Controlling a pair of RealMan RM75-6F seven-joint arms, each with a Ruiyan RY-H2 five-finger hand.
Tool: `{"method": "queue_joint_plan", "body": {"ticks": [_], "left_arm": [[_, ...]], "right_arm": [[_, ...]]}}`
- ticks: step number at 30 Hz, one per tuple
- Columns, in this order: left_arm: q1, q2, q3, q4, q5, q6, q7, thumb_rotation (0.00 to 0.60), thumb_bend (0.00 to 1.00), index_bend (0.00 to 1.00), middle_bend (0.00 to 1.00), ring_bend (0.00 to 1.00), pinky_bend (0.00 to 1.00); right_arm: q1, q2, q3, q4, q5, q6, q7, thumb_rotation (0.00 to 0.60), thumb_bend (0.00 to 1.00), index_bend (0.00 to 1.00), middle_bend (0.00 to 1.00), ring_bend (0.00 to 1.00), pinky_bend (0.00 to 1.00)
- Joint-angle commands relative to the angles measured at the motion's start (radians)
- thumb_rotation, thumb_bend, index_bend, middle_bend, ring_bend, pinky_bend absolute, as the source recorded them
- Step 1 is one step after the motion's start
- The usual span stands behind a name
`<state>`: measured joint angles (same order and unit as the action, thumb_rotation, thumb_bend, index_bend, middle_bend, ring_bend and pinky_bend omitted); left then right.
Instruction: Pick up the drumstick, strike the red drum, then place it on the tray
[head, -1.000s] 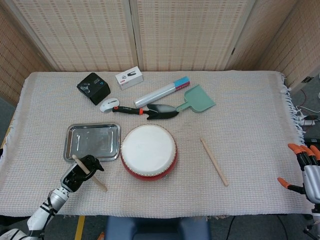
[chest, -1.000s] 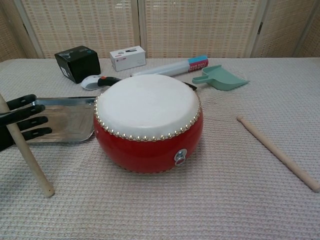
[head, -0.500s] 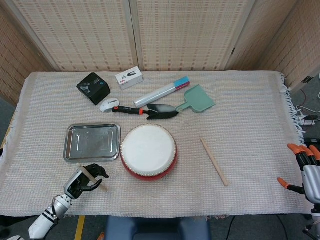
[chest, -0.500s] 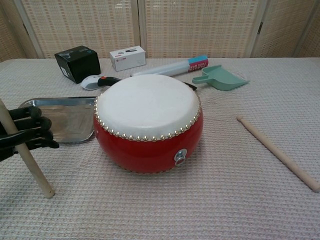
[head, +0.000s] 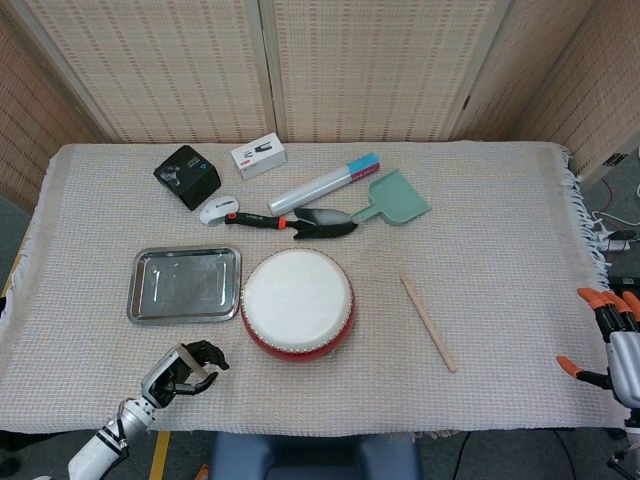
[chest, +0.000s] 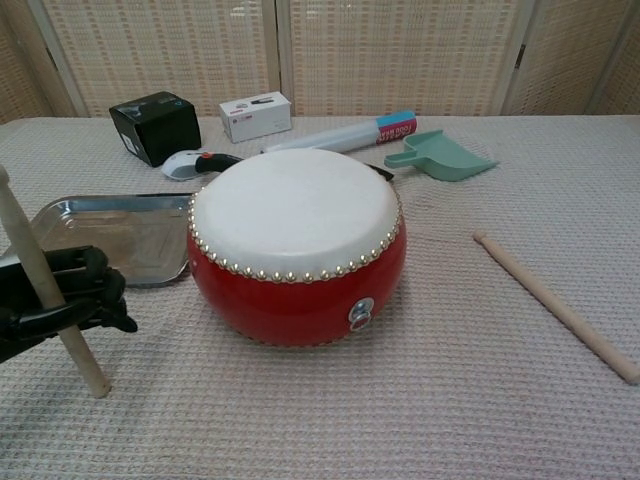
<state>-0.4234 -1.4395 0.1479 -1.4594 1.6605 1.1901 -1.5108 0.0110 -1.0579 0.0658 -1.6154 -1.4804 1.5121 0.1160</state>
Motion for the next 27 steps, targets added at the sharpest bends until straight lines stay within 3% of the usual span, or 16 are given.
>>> {"method": "queue_joint_plan", "body": {"ticks": [1, 27], "left_arm": [[-0.002, -0.003, 0.002, 0.003, -0.003, -0.004, -0.006, 0.600, 0.39, 0.56, 0.51, 0.44, 0.35], [-0.030, -0.027, 0.049, 0.064, 0.053, 0.018, -0.115, 0.600, 0.24, 0.59, 0.53, 0.45, 0.33]], "right_arm": [[0.000, 0.000, 0.000, 0.000, -0.001, 0.000, 0.000, 0.600, 0.10, 0.14, 0.13, 0.00, 0.04], [-0.003, 0.001, 0.002, -0.005, -0.006, 0.011, -0.008, 0.600, 0.10, 0.14, 0.13, 0.00, 0.04]]}}
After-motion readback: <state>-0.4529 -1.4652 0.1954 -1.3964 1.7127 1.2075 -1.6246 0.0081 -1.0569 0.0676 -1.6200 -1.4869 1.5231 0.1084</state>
